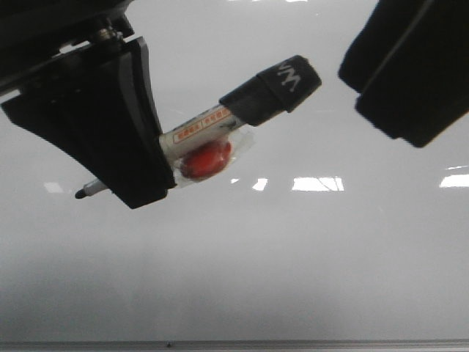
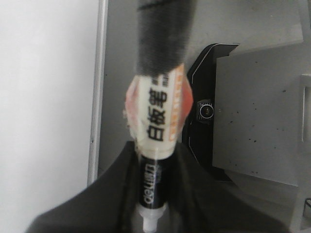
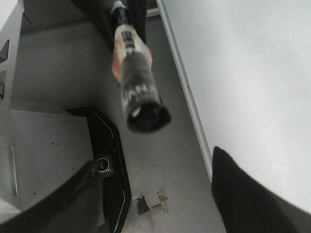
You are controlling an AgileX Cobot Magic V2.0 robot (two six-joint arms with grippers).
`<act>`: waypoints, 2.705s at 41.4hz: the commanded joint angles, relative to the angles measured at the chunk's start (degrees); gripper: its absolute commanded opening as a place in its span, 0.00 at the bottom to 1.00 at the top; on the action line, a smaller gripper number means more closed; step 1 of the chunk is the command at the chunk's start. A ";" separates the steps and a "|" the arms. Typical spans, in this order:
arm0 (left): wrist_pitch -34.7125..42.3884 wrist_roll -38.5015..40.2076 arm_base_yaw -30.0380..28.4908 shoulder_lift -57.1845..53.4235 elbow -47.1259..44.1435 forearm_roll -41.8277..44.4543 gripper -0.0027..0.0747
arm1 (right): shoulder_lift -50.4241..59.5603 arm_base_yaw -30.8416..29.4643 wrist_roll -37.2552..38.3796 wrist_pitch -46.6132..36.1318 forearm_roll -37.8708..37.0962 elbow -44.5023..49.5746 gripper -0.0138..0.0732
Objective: Write number 9 on whiteboard
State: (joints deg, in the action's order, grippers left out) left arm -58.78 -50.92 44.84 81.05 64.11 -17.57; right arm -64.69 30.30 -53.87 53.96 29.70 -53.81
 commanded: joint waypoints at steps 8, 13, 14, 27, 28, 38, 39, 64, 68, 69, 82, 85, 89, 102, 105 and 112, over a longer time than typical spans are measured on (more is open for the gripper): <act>1.82 -0.08 0.87 -1.60 1.85 -0.92 0.01 | -3.73 8.15 -1.00 -10.16 4.08 -1.91 0.73; 1.92 -0.08 0.87 -1.60 1.85 -0.92 0.01 | -4.53 9.16 -1.00 -11.74 4.69 -1.91 0.65; 1.92 -0.08 0.87 -1.60 1.85 -0.92 0.01 | -4.53 9.16 -1.00 -11.82 4.69 -1.91 0.62; 2.35 -0.08 0.87 -1.60 1.85 -0.92 0.02 | -4.60 9.16 -1.00 -11.91 4.85 -1.91 0.26; 2.35 -0.08 0.87 -1.60 1.85 -0.92 0.03 | -4.60 9.16 -1.00 -11.79 4.85 -1.91 0.25; 2.35 0.70 0.43 -2.15 1.85 -0.33 0.43 | -4.60 9.11 -1.00 -10.85 4.39 -1.91 0.15; 2.35 0.70 0.11 -2.53 1.85 -0.08 0.47 | -4.47 9.04 -0.87 -10.85 4.17 -1.91 0.14; 5.59 16.02 -24.35 -23.85 -3.30 0.72 0.51 | 11.50 -19.02 23.07 -1.20 -10.52 -1.70 0.12; 5.97 17.94 -28.70 -26.05 -5.03 0.72 0.51 | 14.30 -22.61 25.74 -2.16 -10.57 -0.68 0.12; 6.26 18.13 -29.52 -26.41 -5.26 0.72 0.51 | 14.97 -22.97 26.08 -2.94 -10.43 -0.18 0.12; 9.10 18.22 -33.51 -26.92 -6.37 -1.12 0.51 | 14.66 -22.78 26.16 -16.76 -5.59 5.50 0.12; 9.94 18.22 -33.51 -26.92 -6.37 -2.41 0.51 | 12.96 -22.78 25.97 -19.23 -3.49 5.50 0.11; 10.44 18.22 -33.51 -26.92 -6.46 -3.84 0.51 | 10.17 -22.61 23.33 -22.37 -0.59 5.50 0.11; 10.68 18.22 -33.51 -26.92 -6.46 -4.35 0.51 | 2.67 -22.56 17.46 -29.61 5.28 2.90 0.08; 10.68 18.22 -33.51 -26.92 -6.46 -4.35 0.51 | 1.14 -22.56 17.46 -30.33 5.28 2.02 0.08; 10.68 18.22 -33.51 -26.92 -6.46 -4.43 0.51 | -2.50 -22.56 16.90 -30.83 5.28 -0.34 0.08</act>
State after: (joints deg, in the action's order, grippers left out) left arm -51.40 -33.29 11.54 54.84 56.15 -20.07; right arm -66.59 7.78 -35.89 26.77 33.43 -51.02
